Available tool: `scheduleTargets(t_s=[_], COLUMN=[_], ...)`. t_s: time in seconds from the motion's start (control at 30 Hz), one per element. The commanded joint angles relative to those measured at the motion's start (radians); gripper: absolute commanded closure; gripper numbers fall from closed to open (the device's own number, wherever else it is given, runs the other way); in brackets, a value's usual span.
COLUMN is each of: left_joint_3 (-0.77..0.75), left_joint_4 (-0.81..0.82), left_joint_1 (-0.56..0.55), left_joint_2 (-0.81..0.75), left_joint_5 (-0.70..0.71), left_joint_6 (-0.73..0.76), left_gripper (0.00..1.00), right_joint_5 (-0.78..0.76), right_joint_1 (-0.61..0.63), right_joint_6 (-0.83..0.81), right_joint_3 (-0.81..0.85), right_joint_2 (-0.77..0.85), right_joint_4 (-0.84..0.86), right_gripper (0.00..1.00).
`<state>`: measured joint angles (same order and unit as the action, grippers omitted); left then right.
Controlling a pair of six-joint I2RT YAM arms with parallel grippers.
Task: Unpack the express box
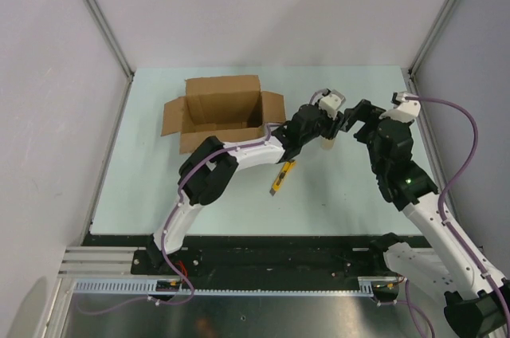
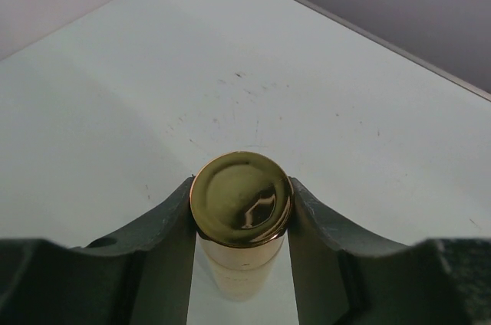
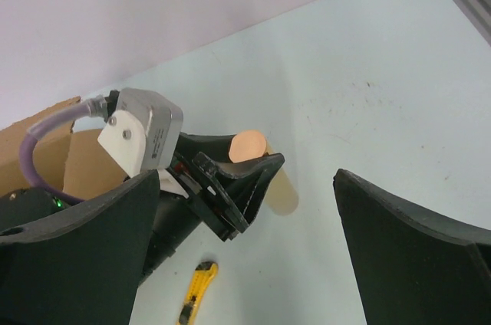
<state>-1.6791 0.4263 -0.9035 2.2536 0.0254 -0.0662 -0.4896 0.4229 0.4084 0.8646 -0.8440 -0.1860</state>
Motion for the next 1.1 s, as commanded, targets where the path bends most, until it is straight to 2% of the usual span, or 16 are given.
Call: scheduleTargets(t_s=[0.0, 0.07, 0.1, 0.17, 0.2, 0.27, 0.3, 0.37, 0.47, 0.5, 0.53, 0.6, 0.7, 0.9, 1.0, 1.07], left_joint_3=[0.013, 0.027, 0.032, 0.038, 0.038, 0.038, 0.038, 0.042, 0.050, 0.050, 0.050, 0.062, 0.123, 0.321, 0.349, 0.334], left_joint_4=[0.170, 0.170, 0.172, 0.172, 0.170, 0.172, 0.170, 0.170, 0.170, 0.170, 0.170, 0.172, 0.170, 0.163, 0.041, -0.140], left_joint_1=[-0.020, -0.029, -0.032, -0.037, -0.037, -0.037, -0.037, -0.037, -0.037, -0.037, -0.037, -0.037, -0.037, -0.034, -0.021, -0.005], left_joint_2=[-0.022, -0.028, -0.031, -0.037, -0.040, -0.048, -0.052, -0.071, -0.091, -0.103, -0.109, -0.132, -0.189, -0.495, -0.649, -0.751], left_joint_5=[0.085, 0.110, 0.119, 0.133, 0.136, 0.142, 0.139, 0.122, 0.087, 0.087, 0.078, 0.068, 0.076, 0.016, 0.011, 0.034], left_joint_6=[0.092, 0.098, 0.103, 0.103, 0.100, 0.077, 0.074, 0.074, 0.072, 0.047, 0.039, 0.034, -0.007, -0.053, -0.069, -0.095], left_gripper=[0.90, 0.85, 0.78, 0.71, 0.60, 0.49, 0.39, 0.26, 0.16, 0.09, 0.07, 0.01, 0.00, 0.00, 0.00, 0.00], right_joint_5=[-0.003, 0.000, 0.006, 0.009, 0.014, 0.017, 0.014, 0.010, 0.009, 0.011, 0.014, 0.013, -0.003, -0.006, 0.037, 0.071], right_joint_1=[-0.015, -0.015, -0.018, -0.022, -0.024, -0.026, -0.026, -0.032, -0.036, -0.038, -0.039, -0.042, -0.052, -0.105, -0.137, -0.153], right_joint_6=[-0.006, -0.005, -0.003, -0.002, -0.002, 0.000, 0.003, 0.007, 0.010, 0.010, 0.012, 0.020, 0.032, 0.082, 0.086, 0.060], right_joint_3=[0.047, 0.047, 0.047, 0.047, 0.048, 0.047, 0.047, 0.048, 0.047, 0.048, 0.048, 0.050, 0.077, 0.097, 0.099, 0.103], right_joint_2=[0.029, 0.034, 0.034, 0.037, 0.037, 0.042, 0.043, 0.052, 0.065, 0.069, 0.072, 0.082, 0.091, 0.106, 0.102, 0.085], right_joint_4=[-0.032, -0.033, -0.035, -0.038, -0.036, -0.035, -0.035, -0.030, -0.020, -0.012, -0.009, -0.003, -0.018, -0.017, -0.024, -0.029], right_gripper=[0.00, 0.00, 0.00, 0.00, 0.00, 0.00, 0.00, 0.00, 0.00, 0.00, 0.00, 0.00, 0.00, 0.00, 0.00, 0.00])
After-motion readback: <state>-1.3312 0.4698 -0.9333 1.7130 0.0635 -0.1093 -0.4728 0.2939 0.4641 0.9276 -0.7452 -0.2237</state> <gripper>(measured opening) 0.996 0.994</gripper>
